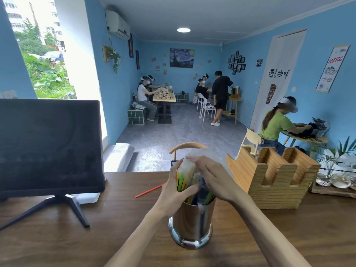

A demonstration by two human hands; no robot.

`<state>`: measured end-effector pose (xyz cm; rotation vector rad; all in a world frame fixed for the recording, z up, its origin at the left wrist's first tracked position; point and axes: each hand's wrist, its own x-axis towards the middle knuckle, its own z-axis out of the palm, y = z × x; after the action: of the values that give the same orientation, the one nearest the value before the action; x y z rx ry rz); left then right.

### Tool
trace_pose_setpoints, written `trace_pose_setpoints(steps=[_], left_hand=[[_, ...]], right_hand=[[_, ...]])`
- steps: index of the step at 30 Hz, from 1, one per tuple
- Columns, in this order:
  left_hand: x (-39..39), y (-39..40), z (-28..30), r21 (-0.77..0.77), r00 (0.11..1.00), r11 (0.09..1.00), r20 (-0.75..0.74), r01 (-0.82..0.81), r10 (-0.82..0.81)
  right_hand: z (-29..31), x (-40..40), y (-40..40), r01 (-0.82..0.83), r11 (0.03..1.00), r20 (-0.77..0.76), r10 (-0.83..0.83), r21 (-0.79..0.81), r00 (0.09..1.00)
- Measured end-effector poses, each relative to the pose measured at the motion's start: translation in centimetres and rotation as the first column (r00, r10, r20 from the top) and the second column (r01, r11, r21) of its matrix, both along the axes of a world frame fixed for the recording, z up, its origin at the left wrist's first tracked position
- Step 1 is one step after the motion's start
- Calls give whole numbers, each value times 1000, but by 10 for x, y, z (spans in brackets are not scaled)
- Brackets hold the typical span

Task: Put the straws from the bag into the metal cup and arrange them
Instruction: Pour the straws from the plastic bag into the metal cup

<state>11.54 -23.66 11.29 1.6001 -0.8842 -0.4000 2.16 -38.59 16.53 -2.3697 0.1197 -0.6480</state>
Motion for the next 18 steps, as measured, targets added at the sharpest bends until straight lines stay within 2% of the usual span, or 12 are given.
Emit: trace_pose_setpoints(steps=[2, 5, 9, 11, 15, 17, 18], left_hand=[[3, -1, 6, -39, 1000, 999, 23, 6, -6], [0, -6, 8, -66, 998, 996, 31, 64, -62], [-1, -7, 1, -132, 998, 989, 7, 59, -59], [2, -6, 1, -128, 998, 990, 3, 61, -61], [9, -4, 7, -128, 997, 989, -26, 68, -72], [12, -2, 9, -122, 996, 989, -44, 77, -83], [13, -1, 10, -115, 995, 990, -47, 79, -85]], right_hand=[[3, 1, -1, 12, 999, 23, -13, 43, 1000], [-2, 5, 2, -12, 1000, -94, 12, 4, 996], [2, 2, 2, -42, 999, -118, 44, 21, 992], [13, -5, 5, -44, 998, -79, 47, 38, 996], [42, -33, 0, 51, 997, 25, -53, 64, 998], [52, -51, -5, 82, 972, 131, -113, 219, 985], [52, -56, -10, 140, 946, 227, -211, 291, 951]])
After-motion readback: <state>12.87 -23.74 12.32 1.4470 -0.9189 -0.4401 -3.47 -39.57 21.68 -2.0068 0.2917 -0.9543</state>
